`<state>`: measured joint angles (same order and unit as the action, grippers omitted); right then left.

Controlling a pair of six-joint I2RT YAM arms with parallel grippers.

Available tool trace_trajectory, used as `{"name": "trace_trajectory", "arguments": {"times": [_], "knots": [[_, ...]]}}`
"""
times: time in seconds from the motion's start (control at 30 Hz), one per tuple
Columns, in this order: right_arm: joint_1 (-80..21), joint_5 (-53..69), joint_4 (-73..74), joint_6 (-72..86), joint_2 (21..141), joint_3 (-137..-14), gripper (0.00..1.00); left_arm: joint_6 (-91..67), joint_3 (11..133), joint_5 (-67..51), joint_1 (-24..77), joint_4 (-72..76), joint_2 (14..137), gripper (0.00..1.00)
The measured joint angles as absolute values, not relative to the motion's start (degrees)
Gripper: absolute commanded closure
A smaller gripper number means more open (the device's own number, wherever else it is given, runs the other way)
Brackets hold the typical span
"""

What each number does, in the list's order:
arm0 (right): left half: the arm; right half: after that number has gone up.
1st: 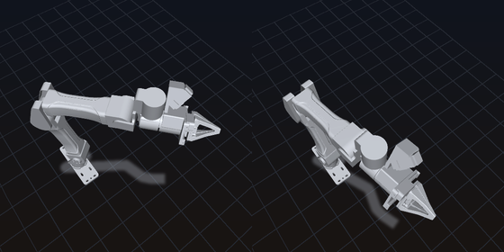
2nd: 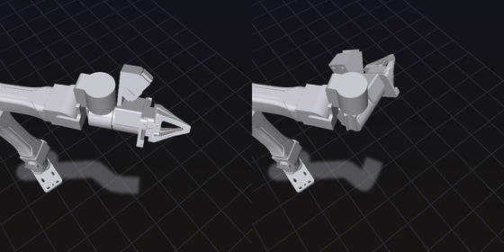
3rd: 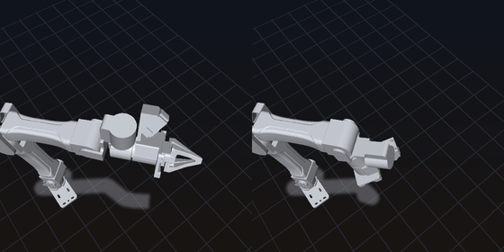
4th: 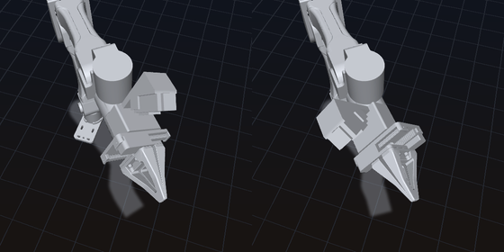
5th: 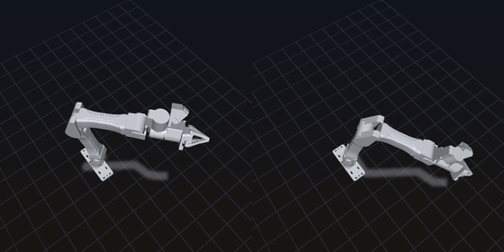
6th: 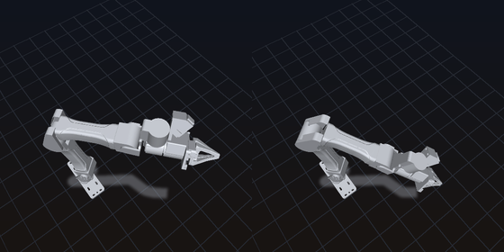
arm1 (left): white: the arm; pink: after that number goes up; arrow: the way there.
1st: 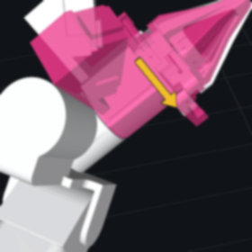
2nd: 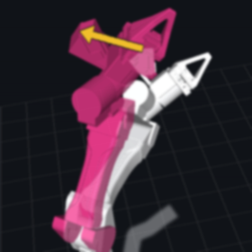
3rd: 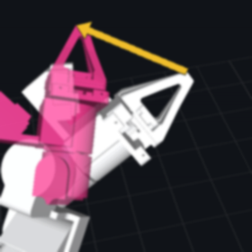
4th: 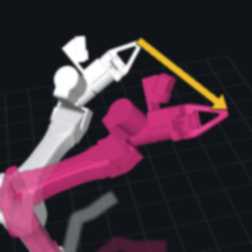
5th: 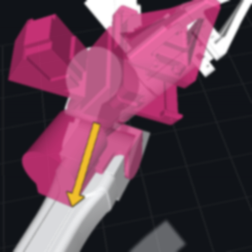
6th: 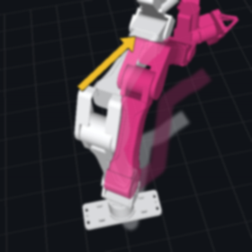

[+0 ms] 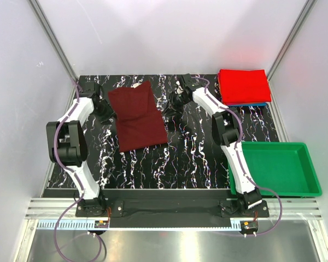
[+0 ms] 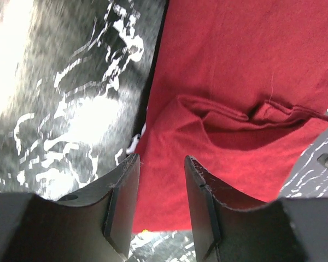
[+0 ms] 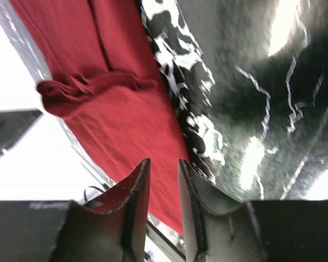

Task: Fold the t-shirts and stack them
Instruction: Fold the tshirt

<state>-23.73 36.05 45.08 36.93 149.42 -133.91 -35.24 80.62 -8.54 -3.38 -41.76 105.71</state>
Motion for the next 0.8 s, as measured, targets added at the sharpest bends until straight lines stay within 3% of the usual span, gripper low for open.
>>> {"name": "trace_trajectory", "arguments": {"times": [0.33, 0.43, 0.47, 0.53, 0.8], "knots": [[-23.7, 37.1, 46.4, 32.3, 148.0, -130.8, 0.57, -31.0, 81.6, -9.1, -3.4, -37.2, 110.8, 0.57], [-23.7, 37.5, 46.3, 31.5, 148.0, -131.2, 0.58, -30.5, 81.6, -9.7, -3.4, -35.9, 112.2, 0.75], [-23.7, 37.7, 46.3, 31.2, 148.0, -131.2, 0.58, -30.3, 81.8, -9.8, -3.4, -35.9, 112.6, 0.88], [-23.7, 37.8, 45.9, 30.6, 148.0, -130.6, 0.58, -30.1, 82.6, -10.0, -3.5, -36.1, 113.3, 0.98], [-23.6, 40.0, 42.9, 30.0, 146.6, -122.8, 0.59, -31.6, 85.6, -10.3, -4.8, -36.1, 114.7, 1.0]]}}
